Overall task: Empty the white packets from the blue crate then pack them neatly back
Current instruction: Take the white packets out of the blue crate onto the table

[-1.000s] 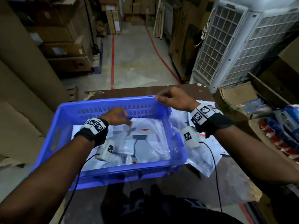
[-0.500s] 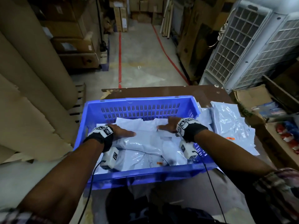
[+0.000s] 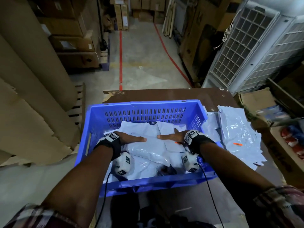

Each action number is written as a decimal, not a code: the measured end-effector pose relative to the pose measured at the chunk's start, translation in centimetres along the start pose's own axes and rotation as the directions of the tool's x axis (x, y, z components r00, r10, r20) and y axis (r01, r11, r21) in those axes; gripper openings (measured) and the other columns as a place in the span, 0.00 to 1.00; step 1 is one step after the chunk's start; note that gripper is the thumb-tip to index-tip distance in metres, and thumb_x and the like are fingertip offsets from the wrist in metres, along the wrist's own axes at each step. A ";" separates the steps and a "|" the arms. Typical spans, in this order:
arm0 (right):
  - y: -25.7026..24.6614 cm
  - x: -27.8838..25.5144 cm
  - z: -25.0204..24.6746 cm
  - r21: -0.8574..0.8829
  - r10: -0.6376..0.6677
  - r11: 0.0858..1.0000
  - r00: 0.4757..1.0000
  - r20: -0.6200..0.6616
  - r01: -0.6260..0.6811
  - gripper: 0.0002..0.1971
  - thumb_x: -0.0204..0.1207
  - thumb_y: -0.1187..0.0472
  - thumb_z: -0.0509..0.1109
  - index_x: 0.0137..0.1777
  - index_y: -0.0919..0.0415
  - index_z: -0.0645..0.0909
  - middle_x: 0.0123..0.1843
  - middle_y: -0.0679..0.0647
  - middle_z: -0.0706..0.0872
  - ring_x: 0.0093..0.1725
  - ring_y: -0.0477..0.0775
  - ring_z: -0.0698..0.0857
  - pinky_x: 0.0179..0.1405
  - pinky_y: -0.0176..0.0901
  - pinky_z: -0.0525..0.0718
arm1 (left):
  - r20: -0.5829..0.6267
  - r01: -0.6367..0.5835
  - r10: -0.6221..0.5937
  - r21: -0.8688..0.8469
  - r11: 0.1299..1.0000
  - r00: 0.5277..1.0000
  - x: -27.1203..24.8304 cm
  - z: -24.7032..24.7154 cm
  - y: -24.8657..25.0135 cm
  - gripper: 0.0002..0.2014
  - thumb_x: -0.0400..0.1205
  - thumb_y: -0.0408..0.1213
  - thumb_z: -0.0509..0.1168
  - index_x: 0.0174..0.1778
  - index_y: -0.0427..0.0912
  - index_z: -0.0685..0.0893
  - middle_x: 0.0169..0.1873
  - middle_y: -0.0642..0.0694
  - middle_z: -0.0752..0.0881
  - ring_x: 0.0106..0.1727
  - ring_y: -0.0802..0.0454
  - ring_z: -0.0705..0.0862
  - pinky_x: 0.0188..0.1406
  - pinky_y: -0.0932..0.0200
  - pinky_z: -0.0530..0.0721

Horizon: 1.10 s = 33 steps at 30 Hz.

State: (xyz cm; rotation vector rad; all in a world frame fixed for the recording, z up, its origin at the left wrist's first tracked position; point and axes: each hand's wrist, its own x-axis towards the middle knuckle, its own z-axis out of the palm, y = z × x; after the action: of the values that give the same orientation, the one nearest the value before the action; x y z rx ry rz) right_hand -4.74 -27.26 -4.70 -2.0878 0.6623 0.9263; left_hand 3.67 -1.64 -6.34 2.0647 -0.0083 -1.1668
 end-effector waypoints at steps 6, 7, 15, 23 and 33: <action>-2.8 -0.1 1.5 0.136 -0.535 0.842 0.840 0.087 0.522 0.41 0.76 0.46 0.77 0.83 0.35 0.57 0.81 0.40 0.70 0.80 0.44 0.69 0.80 0.51 0.68 | 0.218 -0.005 0.009 -0.021 1.000 0.976 1.4 -0.2 2.0 0.30 0.73 0.56 0.78 0.69 0.51 0.83 0.69 0.46 0.84 0.69 0.46 0.82 0.73 0.46 0.76; -2.9 -0.5 1.4 0.174 -0.561 0.822 0.823 0.088 0.542 0.40 0.78 0.54 0.77 0.83 0.38 0.57 0.80 0.41 0.71 0.77 0.36 0.71 0.76 0.42 0.74 | 0.234 0.005 0.016 -0.089 0.996 0.972 -0.7 0.2 3.1 0.22 0.78 0.49 0.75 0.66 0.45 0.85 0.65 0.41 0.86 0.65 0.42 0.84 0.70 0.45 0.79; -3.4 -2.2 0.0 0.103 -0.532 0.846 0.839 0.111 0.523 0.38 0.69 0.49 0.84 0.76 0.41 0.68 0.66 0.34 0.82 0.63 0.30 0.82 0.65 0.35 0.81 | 0.148 -0.072 0.127 -0.328 0.942 0.981 -1.9 1.3 3.6 0.25 0.71 0.37 0.80 0.65 0.42 0.86 0.54 0.40 0.91 0.53 0.40 0.91 0.50 0.44 0.89; -4.2 -6.2 -1.6 0.148 -0.570 0.817 0.820 0.051 0.558 0.29 0.69 0.59 0.83 0.69 0.44 0.78 0.62 0.42 0.88 0.63 0.45 0.85 0.68 0.49 0.82 | 0.076 -0.294 0.347 -0.382 0.876 0.935 -4.2 1.2 5.1 0.24 0.77 0.26 0.74 0.68 0.46 0.81 0.58 0.43 0.90 0.56 0.46 0.90 0.42 0.51 0.90; -4.3 -10.6 -3.4 0.304 -0.719 0.620 0.679 -0.149 0.723 0.41 0.73 0.65 0.80 0.82 0.51 0.64 0.71 0.47 0.84 0.69 0.47 0.83 0.66 0.48 0.84 | -0.060 -0.517 0.521 -0.258 0.816 0.852 -9.1 -2.1 10.4 0.42 0.59 0.33 0.87 0.70 0.46 0.80 0.59 0.44 0.90 0.60 0.43 0.89 0.61 0.40 0.86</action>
State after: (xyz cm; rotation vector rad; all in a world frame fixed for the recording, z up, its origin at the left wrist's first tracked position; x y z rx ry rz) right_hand -6.82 -25.83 7.02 -1.7835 -0.0678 0.2913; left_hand 3.36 -4.66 7.32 1.6638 -0.3827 -0.7873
